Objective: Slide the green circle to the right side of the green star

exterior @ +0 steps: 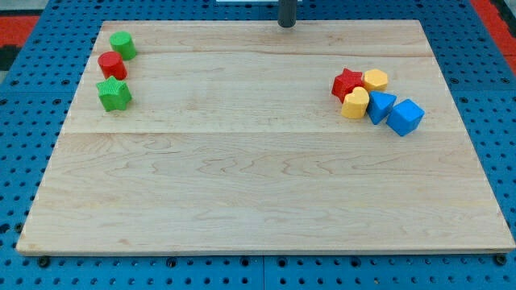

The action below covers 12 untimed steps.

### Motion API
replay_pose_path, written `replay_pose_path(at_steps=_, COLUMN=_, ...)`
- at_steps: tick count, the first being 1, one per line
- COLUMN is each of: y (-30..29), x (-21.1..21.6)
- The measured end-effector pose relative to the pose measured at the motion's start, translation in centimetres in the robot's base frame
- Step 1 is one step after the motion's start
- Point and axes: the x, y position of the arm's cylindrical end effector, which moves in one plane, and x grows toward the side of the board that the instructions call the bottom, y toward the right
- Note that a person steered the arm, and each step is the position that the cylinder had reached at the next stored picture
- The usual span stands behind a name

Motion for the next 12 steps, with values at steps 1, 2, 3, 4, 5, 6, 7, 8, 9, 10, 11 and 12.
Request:
replay_pose_path(at_steps=1, y=0.0, x=-0.2)
replay_pose_path(at_steps=2, y=0.0, x=-0.2)
replay_pose_path(at_steps=3, y=0.0, x=-0.2)
replay_pose_path(at_steps=4, y=-0.2, x=-0.1)
replay_pose_path(at_steps=5, y=-3.2, x=-0.2)
replay_pose_path(at_steps=6, y=-7.7, x=0.0)
replay_pose_path(at_steps=7, y=-11.8, x=0.0)
replay_pose_path(at_steps=8, y=-15.3, x=-0.1)
replay_pose_path(at_steps=9, y=-20.4, x=-0.2)
replay_pose_path(at_steps=10, y=-26.4, x=-0.2)
replay_pose_path(at_steps=11, y=-31.0, x=1.2)
replay_pose_path(at_steps=12, y=-26.7, x=6.1)
